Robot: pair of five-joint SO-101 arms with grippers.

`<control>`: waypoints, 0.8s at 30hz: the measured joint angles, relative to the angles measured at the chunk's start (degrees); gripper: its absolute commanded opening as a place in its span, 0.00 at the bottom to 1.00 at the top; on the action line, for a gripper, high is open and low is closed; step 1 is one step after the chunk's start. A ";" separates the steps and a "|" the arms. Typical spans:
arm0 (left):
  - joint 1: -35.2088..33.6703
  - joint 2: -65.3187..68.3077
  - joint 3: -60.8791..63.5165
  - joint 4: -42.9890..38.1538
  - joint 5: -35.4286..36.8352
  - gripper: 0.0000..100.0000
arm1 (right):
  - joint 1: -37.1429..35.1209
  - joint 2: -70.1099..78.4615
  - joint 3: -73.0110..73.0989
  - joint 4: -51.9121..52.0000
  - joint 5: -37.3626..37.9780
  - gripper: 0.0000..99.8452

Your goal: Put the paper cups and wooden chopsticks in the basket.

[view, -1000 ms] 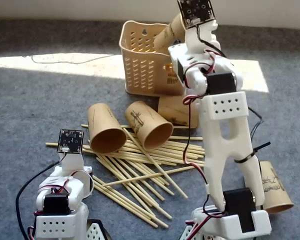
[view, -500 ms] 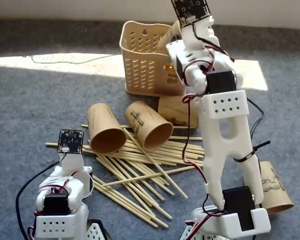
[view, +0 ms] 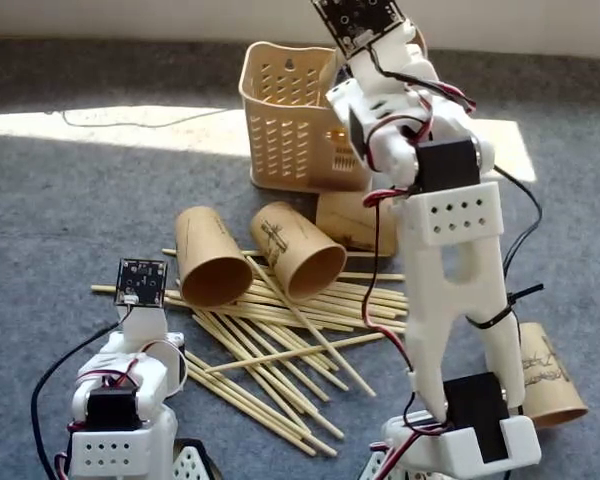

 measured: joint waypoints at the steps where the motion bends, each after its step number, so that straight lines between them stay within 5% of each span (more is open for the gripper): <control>1: 0.00 0.00 0.00 0.00 0.00 0.01 | -0.09 0.00 0.00 0.00 0.18 0.10; 15: 0.00 0.00 0.00 0.00 0.00 0.01 | -0.18 0.00 0.00 0.00 0.18 0.16; 24: 0.00 0.00 0.00 0.00 0.00 0.01 | 1.58 0.62 -0.09 -1.23 -10.90 0.17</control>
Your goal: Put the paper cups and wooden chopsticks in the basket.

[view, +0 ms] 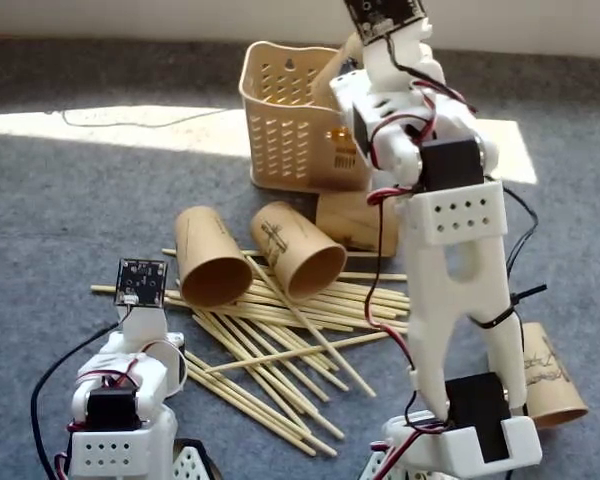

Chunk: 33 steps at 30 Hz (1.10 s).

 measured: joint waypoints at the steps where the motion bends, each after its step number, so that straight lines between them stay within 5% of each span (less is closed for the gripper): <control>1: 0.00 0.00 0.00 0.00 0.00 0.01 | 0.26 0.79 -0.09 -0.18 -0.79 0.17; 10: 0.00 0.00 0.00 0.00 0.00 0.01 | 2.02 7.91 -0.09 -0.53 -6.68 0.16; 16: 0.00 0.00 0.00 0.00 0.00 0.01 | 2.29 8.00 -0.53 0.09 -6.59 0.00; 33: 0.00 0.00 0.00 0.00 0.00 0.01 | 2.11 8.18 -5.19 7.38 10.73 0.01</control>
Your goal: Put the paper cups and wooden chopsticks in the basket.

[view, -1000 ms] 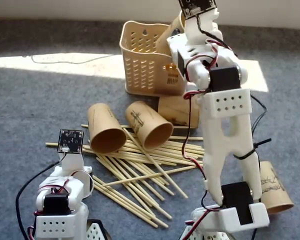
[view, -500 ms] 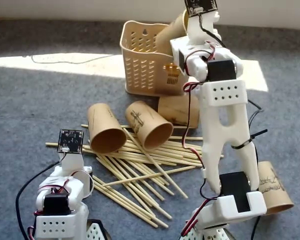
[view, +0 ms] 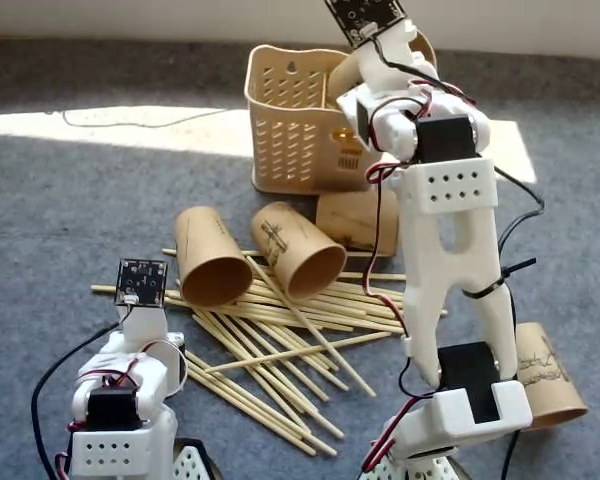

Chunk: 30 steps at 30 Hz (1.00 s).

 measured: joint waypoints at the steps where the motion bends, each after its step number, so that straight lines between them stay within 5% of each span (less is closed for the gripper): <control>1: 0.00 0.00 0.00 0.00 0.00 0.01 | 0.00 0.00 0.00 0.00 0.35 0.01; 10: 0.00 0.00 0.00 0.00 0.00 0.01 | -0.09 0.00 0.00 0.09 1.41 0.17; 30: 0.00 0.00 0.00 0.00 0.00 0.01 | -7.12 0.00 0.00 0.00 1.41 0.09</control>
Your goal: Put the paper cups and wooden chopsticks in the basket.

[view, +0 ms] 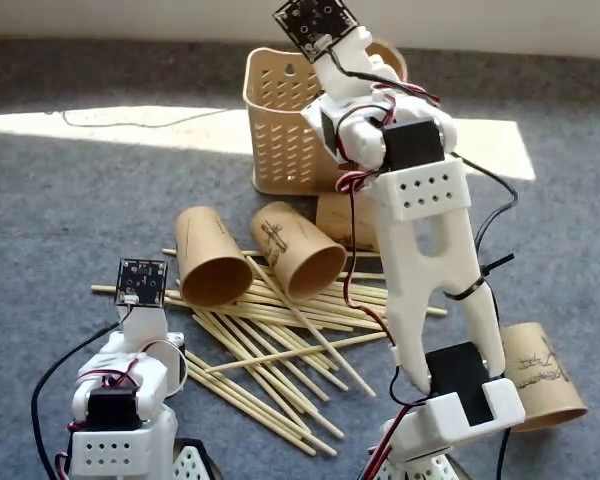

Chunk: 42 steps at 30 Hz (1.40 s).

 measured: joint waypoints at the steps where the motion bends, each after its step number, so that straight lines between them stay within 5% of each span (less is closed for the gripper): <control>1: 0.00 0.00 0.00 0.00 0.00 0.01 | -0.35 0.00 0.00 -0.44 0.00 0.09; 10: 0.00 0.00 0.00 0.00 0.00 0.01 | -0.62 0.00 0.00 -4.04 0.00 0.09; 17: 0.00 0.00 0.00 0.00 0.00 0.01 | 0.09 -0.97 0.00 7.65 -0.26 0.09; 32: 0.00 0.00 0.00 0.00 0.00 0.01 | 18.81 -11.60 0.00 35.43 -18.64 0.09; 36: 0.00 0.00 0.00 0.00 0.00 0.01 | 25.76 -15.74 3.34 35.96 -26.55 0.09; 42: 0.00 0.00 0.00 0.00 0.00 0.01 | 33.67 -22.77 14.51 36.04 -28.04 0.09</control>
